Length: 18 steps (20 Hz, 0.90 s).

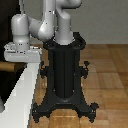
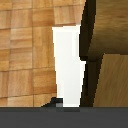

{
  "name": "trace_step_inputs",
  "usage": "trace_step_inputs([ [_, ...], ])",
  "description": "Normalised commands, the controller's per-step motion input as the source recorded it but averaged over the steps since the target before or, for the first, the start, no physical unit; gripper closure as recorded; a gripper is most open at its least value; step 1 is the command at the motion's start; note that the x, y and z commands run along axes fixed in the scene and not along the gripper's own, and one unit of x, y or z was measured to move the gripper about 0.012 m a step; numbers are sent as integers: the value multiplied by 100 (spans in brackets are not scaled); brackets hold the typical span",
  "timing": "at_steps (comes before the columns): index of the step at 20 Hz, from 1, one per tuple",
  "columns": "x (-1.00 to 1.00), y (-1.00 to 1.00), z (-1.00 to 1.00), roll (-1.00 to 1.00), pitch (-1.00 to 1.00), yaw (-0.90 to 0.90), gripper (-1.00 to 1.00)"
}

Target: Open the door by pressing down and pulling on the handle.

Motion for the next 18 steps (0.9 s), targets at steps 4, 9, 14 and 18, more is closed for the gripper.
trace_step_inputs([
  [4, 0, 0, -75, 0, -11, 0, 100],
  [9, 0, 0, -80, 0, -9, 0, 100],
  [14, 0, 0, 0, 0, -9, 0, 100],
  [18, 0, 50, 0, 0, 0, 0, 100],
])
